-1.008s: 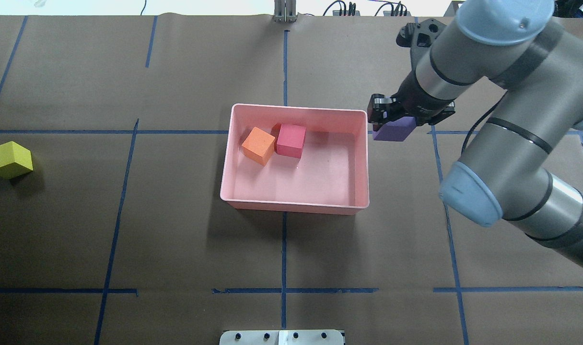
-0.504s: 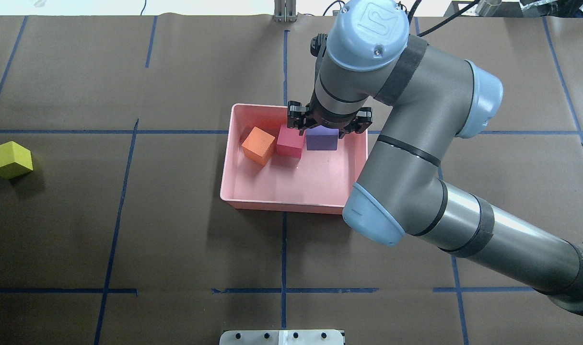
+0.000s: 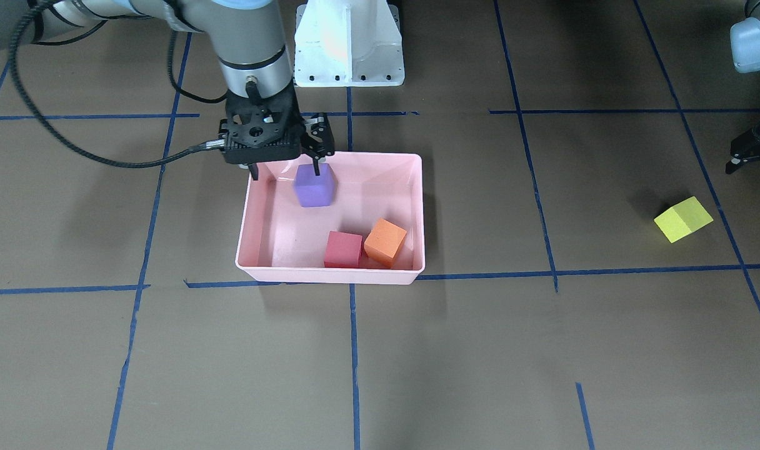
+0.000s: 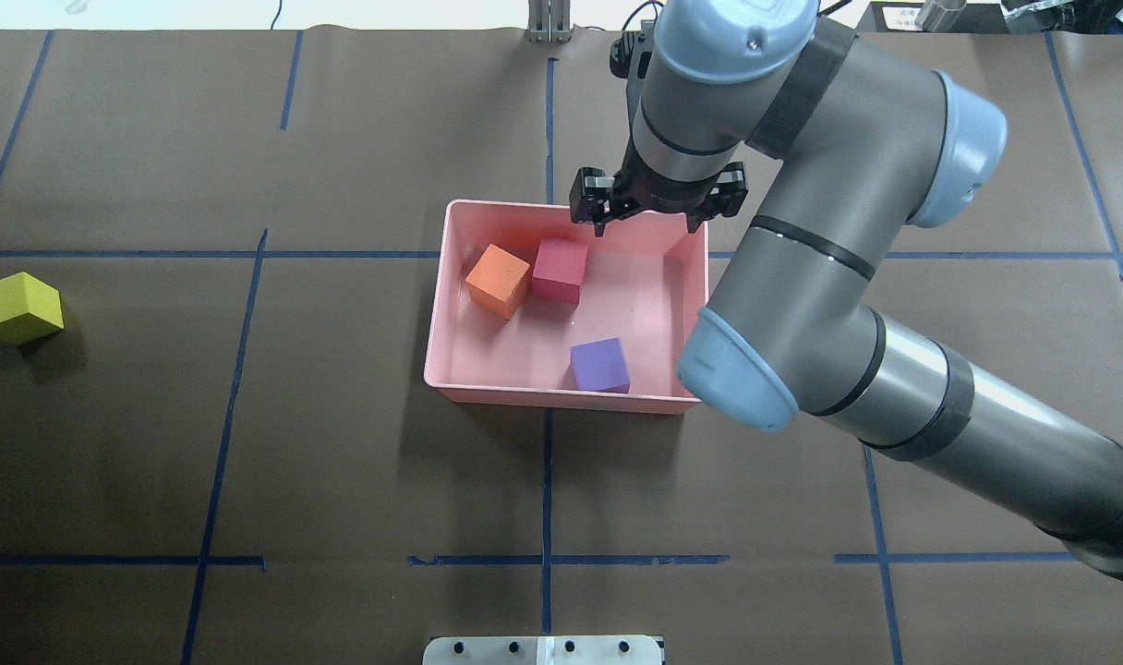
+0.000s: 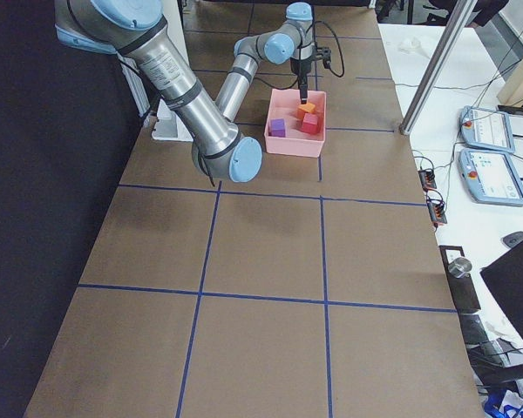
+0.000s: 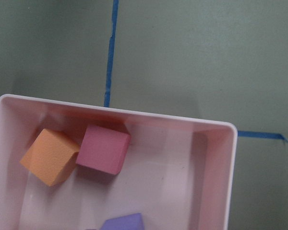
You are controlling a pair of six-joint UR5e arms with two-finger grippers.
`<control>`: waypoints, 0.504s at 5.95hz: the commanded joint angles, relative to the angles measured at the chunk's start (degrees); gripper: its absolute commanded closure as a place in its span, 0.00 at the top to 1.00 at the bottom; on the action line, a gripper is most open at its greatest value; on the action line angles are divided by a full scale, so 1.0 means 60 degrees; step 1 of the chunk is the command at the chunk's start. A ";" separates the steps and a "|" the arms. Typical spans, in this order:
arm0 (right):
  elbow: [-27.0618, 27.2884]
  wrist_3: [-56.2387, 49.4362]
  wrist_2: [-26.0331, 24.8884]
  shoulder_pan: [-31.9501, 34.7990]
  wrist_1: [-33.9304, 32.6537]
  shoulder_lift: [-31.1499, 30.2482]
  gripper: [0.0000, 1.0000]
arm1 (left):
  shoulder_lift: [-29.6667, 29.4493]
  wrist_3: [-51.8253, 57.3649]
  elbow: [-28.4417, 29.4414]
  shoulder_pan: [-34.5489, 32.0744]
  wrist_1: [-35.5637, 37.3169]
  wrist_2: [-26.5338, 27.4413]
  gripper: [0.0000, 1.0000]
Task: Place blocks into pink bin with both arms
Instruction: 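Withdraw the right gripper while the left gripper grasps the yellow cube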
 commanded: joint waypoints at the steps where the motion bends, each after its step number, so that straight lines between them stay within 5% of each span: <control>1: 0.0021 -0.1758 0.1307 0.1490 -0.0092 -0.0510 1.00 | 0.0511 -0.4179 0.0268 0.0031 -0.1361 0.0048 1.00; 3: 0.0007 -0.4100 0.2393 0.3000 -0.0063 -0.1389 1.00 | 0.0761 -0.7953 0.2062 0.0525 -0.5815 0.0121 1.00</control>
